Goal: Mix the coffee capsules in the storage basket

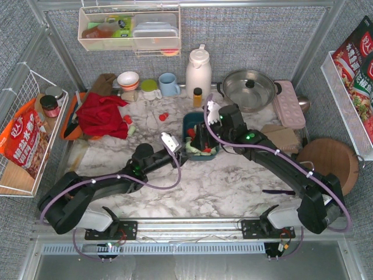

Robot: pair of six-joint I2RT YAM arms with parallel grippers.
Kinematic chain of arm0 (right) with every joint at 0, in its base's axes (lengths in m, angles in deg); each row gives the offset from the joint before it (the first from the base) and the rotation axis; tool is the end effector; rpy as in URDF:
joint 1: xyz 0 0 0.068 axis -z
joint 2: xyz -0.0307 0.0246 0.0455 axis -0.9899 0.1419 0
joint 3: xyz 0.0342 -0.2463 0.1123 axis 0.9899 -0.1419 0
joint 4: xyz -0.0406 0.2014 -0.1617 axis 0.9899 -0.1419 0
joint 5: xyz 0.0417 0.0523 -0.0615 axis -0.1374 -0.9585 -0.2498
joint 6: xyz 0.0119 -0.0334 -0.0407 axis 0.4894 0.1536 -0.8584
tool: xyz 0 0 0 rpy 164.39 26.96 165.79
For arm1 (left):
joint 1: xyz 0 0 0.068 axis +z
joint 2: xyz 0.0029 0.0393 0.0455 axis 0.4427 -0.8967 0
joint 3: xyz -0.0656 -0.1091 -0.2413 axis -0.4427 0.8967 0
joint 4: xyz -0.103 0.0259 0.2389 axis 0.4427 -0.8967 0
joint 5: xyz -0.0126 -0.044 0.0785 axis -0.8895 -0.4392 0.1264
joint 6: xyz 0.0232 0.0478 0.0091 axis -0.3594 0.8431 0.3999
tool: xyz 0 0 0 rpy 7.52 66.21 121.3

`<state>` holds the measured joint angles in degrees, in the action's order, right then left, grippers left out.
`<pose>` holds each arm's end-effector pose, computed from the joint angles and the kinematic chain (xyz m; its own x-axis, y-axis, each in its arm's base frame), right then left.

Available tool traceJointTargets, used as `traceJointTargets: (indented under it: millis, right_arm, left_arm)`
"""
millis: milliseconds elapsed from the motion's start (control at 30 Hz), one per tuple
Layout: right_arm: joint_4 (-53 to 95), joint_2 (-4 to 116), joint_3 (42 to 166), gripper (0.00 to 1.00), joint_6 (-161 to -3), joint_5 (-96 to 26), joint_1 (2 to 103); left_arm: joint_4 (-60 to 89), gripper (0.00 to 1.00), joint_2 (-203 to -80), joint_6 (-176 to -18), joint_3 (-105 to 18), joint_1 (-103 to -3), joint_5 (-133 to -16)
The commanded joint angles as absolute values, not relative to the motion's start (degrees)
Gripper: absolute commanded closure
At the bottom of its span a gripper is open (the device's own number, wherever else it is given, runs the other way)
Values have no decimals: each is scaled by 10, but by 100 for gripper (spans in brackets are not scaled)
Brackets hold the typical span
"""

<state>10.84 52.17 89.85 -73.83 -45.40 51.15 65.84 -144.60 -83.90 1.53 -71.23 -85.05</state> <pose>0.2613 0.1677 0.3124 -0.5627 -0.0495 -0.8252 -0.5960 0.7160 0.3635 0.1869 -0.2026 0.2235 0.0533 -0.0187 -0.9984 0.8958 0.4427 0.0395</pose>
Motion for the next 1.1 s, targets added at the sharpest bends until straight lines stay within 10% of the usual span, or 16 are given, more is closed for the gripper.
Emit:
traceJointTargets:
  millis: [0, 633, 800, 900, 1067]
  right_arm:
    - [109, 529, 905, 40, -758, -498, 494]
    - [80, 550, 906, 67, -787, -449, 467]
    - [104, 545, 904, 77, -768, -414, 467]
    - [122, 542, 903, 88, -756, -365, 469]
    - [163, 566, 899, 89, -755, -234, 475]
  left_arm:
    - [697, 55, -1465, -827, -2, -725, -867]
    - [735, 53, -1463, -849, 5, -738, -803]
    - [736, 34, -1460, -854, 12, -739, -776]
    - [737, 2, -1452, -854, 25, -739, -743]
    - [727, 1, -1418, -876, 55, -739, -604]
